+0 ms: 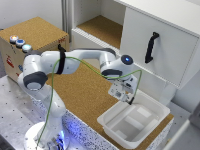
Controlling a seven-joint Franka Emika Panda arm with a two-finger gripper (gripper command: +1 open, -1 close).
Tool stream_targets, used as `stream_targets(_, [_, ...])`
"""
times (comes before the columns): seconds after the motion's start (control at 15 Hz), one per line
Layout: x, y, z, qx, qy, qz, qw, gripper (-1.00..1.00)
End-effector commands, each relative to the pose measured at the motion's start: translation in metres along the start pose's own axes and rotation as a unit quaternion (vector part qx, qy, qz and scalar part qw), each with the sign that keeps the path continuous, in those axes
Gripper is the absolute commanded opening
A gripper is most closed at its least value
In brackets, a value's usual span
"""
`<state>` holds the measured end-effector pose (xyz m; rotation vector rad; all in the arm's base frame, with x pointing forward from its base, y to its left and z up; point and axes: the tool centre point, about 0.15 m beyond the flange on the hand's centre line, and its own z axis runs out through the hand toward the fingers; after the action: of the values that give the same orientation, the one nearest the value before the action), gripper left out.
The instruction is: Put the purple block inside the left cabinet
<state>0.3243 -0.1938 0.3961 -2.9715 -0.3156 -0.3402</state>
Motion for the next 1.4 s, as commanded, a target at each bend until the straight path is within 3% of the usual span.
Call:
stream_targets(0.0, [0.006,-0.121,-0.005,-0.123,0.021,-0.009,0.992,-1.00])
stream_targets(0.33, [0.036,-0.203,-0.010,-0.118,0.033,-0.040,0.992,-1.00])
stream_targets(0.6, [0.067,-0.275,-0.018,-0.090,0.072,-0.058,0.992,-1.00])
stream_targets(0.8, [0.085,-0.314,-0.020,-0.066,0.070,-0.065,0.993,-1.00])
stream_targets(0.93, [0.105,-0.345,-0.016,-0.064,0.068,-0.062,0.994,-1.00])
stream_targets(1.33, [0.185,-0.419,-0.032,-0.099,0.093,0.001,0.991,-1.00])
